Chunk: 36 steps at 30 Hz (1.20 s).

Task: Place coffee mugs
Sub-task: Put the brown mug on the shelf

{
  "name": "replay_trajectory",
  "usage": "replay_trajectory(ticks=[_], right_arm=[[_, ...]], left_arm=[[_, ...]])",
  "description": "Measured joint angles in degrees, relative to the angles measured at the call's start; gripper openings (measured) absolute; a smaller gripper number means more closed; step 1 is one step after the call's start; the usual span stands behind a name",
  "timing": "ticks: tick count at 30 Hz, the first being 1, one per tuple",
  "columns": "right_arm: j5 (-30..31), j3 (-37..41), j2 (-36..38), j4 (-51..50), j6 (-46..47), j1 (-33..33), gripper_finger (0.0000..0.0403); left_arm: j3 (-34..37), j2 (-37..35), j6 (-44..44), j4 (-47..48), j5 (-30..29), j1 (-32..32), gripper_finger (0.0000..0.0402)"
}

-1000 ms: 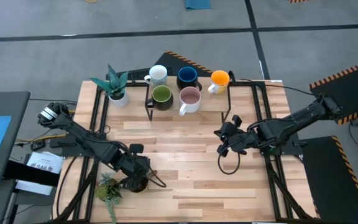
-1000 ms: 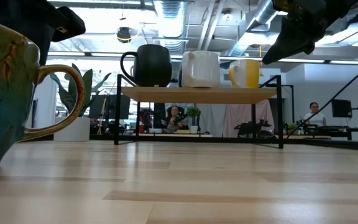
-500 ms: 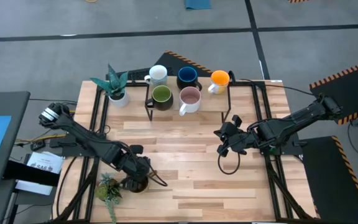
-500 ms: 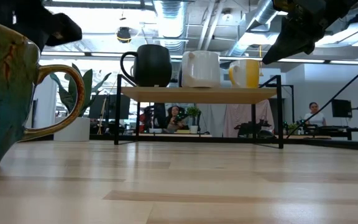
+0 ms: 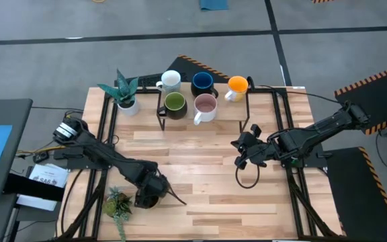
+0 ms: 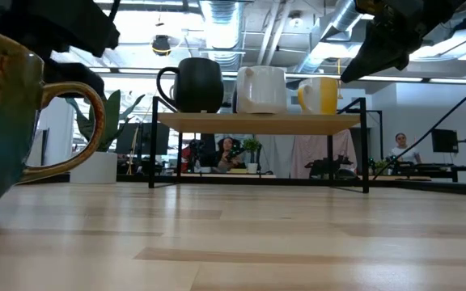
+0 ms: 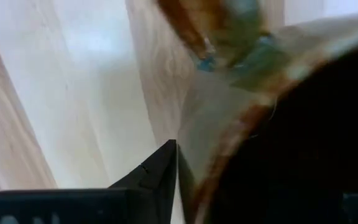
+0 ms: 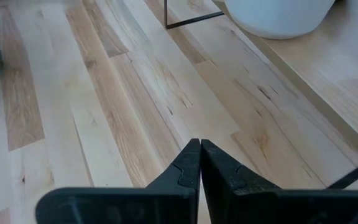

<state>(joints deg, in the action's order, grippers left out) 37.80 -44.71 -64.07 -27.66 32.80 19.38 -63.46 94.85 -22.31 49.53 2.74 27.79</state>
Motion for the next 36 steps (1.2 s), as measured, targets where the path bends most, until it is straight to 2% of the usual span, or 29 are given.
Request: replay_trajectory(ticks=[3, 7, 11, 13, 17, 21, 23, 26, 28, 32, 36], right_arm=[[0.0, 0.0, 0.0, 0.0, 0.0, 0.0, 0.0036], [0.0, 0.0, 0.0, 0.2, -0.2, 0.0, 0.0036], [0.0, 0.0, 0.0, 0.3, -0.3, 0.0, 0.0036], [0.0, 0.0, 0.0, 0.3, -0.3, 0.0, 0.0036], [0.0, 0.0, 0.0, 0.3, -0.3, 0.0, 0.0036], [-0.1, 0.0, 0.0, 0.3, -1.4, 0.0, 0.0036], [-0.1, 0.0, 0.0, 0.3, -3.0, 0.1, 0.0036], [-0.1, 0.0, 0.0, 0.3, -3.3, 0.7, 0.0036], [-0.3, 0.0, 0.1, 0.1, -3.5, 1.3, 0.0036], [-0.4, -1.7, 0.5, -3.3, -3.5, 3.2, 0.0036], [-0.4, -3.3, 0.5, -5.7, -3.4, 5.3, 0.0036]], left_arm=[[-0.6, -0.5, 3.2, 1.2, -0.5, -1.4, 0.0080], [-2.9, -0.6, 10.6, 2.9, -2.9, -3.6, 0.0018], [-7.9, -0.6, 19.2, 4.4, -8.0, -6.7, 0.0017], [-11.3, -0.7, 22.7, 6.5, -8.7, -8.5, 0.0017], [-20.8, -0.7, 28.3, 10.4, -11.2, -11.6, 0.0016], [-30.7, -0.8, 32.0, 13.0, -19.5, -13.8, 0.0016], [-35.0, -0.8, 33.6, 12.7, -21.7, -15.1, 0.0016], [-38.2, -0.9, 33.0, 11.0, -20.5, -17.4, 0.0015], [-37.8, -0.9, 32.1, 9.2, -17.1, -19.0, 0.0015], [-33.7, 1.7, 32.7, 4.0, -12.0, -20.6, 0.0015], [-29.4, 7.2, 35.6, -6.6, -8.9, -21.2, 0.0015]])
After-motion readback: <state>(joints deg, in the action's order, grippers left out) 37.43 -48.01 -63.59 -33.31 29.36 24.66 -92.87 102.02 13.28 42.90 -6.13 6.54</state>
